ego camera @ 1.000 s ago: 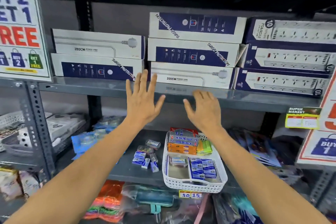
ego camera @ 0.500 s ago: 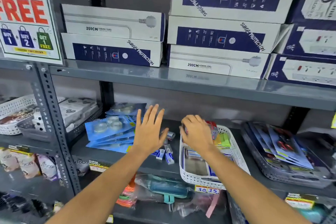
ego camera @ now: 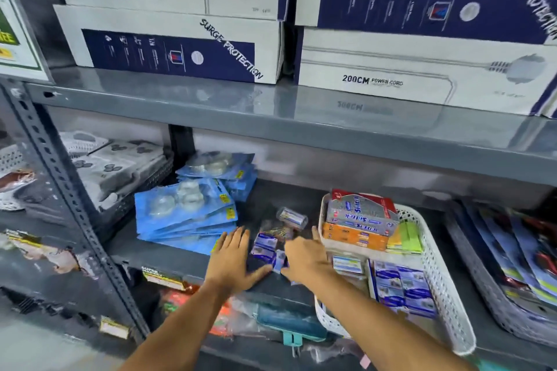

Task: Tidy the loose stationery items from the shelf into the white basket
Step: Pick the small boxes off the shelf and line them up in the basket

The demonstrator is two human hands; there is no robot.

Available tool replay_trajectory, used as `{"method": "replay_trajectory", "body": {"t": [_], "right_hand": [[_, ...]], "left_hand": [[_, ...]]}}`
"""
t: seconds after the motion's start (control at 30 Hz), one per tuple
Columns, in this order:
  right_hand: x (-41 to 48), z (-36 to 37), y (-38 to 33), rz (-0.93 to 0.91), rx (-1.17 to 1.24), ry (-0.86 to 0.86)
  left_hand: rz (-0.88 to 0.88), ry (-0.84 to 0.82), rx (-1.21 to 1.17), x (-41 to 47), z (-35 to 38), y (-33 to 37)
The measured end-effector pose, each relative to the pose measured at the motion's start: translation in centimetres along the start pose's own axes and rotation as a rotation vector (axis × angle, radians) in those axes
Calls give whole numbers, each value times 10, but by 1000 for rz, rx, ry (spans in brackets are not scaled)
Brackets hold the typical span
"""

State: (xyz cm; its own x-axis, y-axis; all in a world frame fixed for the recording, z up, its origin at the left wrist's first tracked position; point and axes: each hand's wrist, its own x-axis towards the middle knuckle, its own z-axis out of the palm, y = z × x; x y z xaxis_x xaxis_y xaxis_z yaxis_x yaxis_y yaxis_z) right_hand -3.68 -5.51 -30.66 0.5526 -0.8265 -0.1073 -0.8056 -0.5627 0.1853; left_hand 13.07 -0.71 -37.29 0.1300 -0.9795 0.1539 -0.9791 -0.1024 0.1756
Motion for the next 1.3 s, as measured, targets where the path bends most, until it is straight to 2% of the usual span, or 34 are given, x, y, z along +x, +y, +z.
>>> {"method": "replay_trajectory", "body": {"t": [0.2,0.3,0.37,0.47,0.53,0.7,0.83,1.07,1.3], "right_hand": [[15,18,-11,37,85,-115],[21,13,-13,71,190,-147],[23,7,-10,93,252,-175],[24,-7,1,104,287,-228],[27,-17,10,47,291,-237],[46,-20,27,-251,304,-185],[50,-14,22,-430,195,-187],[53,-8,19,-540,86,-162],[56,-7,15,-603,18,-210]], "left_hand": [[17,-174,-14,-7,32,-15],[32,-266,79,-7,30,-14],[62,-226,143,-7,27,-13],[118,-172,115,-9,25,-11],[115,-153,99,-9,24,-12],[103,-182,116,-9,21,-12],[98,-167,127,-7,22,-13],[94,-171,118,-7,21,-13],[87,-174,82,-7,20,-12]]}}
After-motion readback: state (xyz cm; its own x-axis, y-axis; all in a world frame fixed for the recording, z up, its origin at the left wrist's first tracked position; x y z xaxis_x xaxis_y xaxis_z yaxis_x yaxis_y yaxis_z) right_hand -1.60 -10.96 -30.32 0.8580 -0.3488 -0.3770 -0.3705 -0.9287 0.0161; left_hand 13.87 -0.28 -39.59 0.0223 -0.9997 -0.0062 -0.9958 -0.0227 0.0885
